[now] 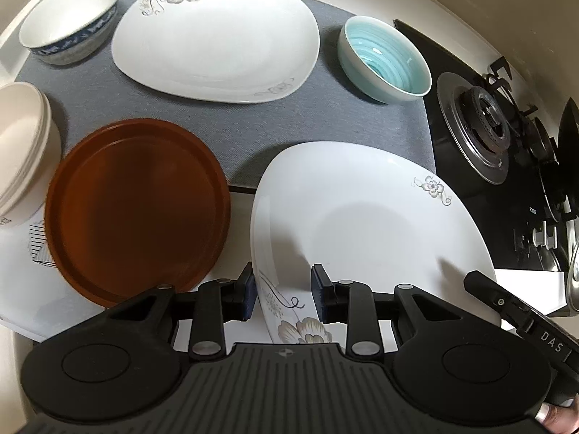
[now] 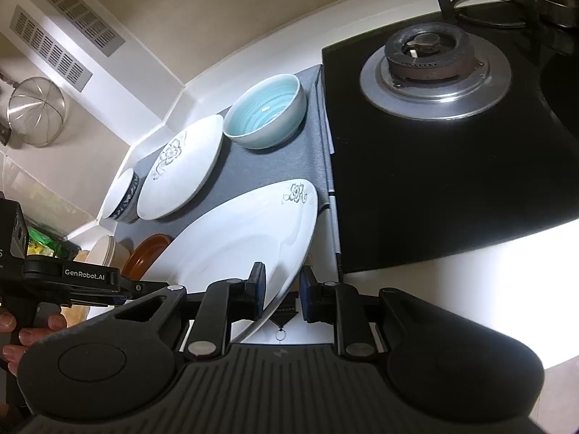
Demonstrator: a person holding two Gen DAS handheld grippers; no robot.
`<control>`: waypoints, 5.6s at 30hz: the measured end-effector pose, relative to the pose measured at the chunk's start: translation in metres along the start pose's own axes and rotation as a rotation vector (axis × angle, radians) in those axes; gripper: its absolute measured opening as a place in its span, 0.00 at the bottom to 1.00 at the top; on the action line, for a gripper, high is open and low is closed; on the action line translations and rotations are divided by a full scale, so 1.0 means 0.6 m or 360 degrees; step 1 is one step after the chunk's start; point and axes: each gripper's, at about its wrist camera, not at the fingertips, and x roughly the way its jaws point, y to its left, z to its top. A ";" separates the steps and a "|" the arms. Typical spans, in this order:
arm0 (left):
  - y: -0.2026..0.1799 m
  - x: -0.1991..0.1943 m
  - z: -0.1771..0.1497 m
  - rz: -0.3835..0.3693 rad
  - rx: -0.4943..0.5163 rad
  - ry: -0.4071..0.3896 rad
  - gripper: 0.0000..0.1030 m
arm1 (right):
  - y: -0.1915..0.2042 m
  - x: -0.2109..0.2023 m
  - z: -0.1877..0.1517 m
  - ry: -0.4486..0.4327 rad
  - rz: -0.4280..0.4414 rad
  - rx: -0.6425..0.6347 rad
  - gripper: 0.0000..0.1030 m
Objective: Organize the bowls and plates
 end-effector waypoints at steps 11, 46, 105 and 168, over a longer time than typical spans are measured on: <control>0.038 -0.041 0.027 -0.0033 -0.0051 -0.0034 0.31 | 0.050 0.016 0.025 -0.0003 0.0037 0.0010 0.21; 0.250 -0.014 0.245 -0.0129 -0.0168 -0.0143 0.31 | 0.222 0.249 0.152 0.0098 -0.0053 -0.0065 0.22; 0.248 0.034 0.237 -0.0163 0.0017 -0.0092 0.37 | 0.201 0.315 0.107 0.0049 -0.0058 0.0095 0.25; 0.125 0.049 0.083 0.0222 0.0563 0.0060 0.47 | 0.206 0.227 -0.015 0.0272 -0.0468 -0.0351 0.46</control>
